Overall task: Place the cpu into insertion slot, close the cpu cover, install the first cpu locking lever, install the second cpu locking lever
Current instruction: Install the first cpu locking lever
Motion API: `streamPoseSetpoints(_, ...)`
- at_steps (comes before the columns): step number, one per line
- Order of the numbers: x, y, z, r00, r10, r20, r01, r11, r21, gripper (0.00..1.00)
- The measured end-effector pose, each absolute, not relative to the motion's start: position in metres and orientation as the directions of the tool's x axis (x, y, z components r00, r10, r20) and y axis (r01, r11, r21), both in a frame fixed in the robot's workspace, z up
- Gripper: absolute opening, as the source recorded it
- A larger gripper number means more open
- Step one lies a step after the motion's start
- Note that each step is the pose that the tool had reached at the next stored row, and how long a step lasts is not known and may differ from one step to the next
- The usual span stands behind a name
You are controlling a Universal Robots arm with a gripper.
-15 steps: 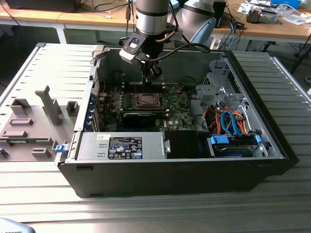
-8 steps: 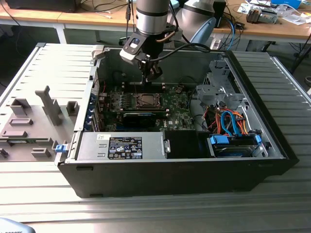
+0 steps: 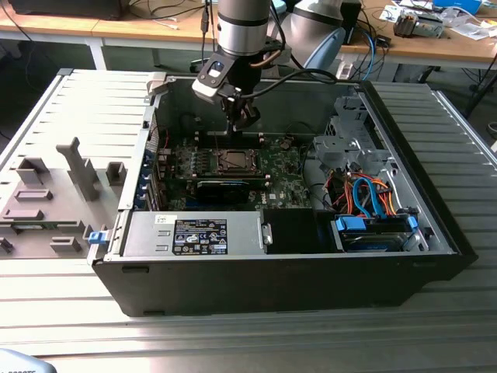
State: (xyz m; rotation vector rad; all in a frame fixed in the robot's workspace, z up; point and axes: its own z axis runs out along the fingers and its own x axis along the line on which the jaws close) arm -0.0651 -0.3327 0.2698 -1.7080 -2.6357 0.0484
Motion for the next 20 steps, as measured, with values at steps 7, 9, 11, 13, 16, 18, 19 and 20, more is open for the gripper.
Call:
streamPoseSetpoints(7,-0.0651,-0.3327,0.2698,-0.423,0.906,-0.016,0.906,0.422,-0.026,0.16)
streamPoseSetpoints(9,-0.0651,-0.3327,0.2698,-0.425,0.905,-0.016,0.905,0.425,-0.026,0.16)
streamPoseSetpoints(11,-0.0651,-0.3327,0.2698,-0.428,0.904,-0.016,0.904,0.427,-0.026,0.16)
streamPoseSetpoints(13,-0.0651,-0.3327,0.2698,-0.431,0.902,-0.016,0.902,0.43,-0.026,0.16)
streamPoseSetpoints(16,-0.0651,-0.3327,0.2698,-0.439,0.898,-0.016,0.898,0.438,-0.026,0.16)
streamPoseSetpoints(18,-0.0651,-0.3327,0.2698,-0.444,0.896,-0.016,0.896,0.443,-0.026,0.16)
streamPoseSetpoints(19,-0.0651,-0.3327,0.2698,-0.446,0.895,-0.016,0.895,0.445,-0.026,0.16)
streamPoseSetpoints(20,-0.0651,-0.3327,0.2698,-0.447,0.894,-0.016,0.894,0.446,-0.026,0.16)
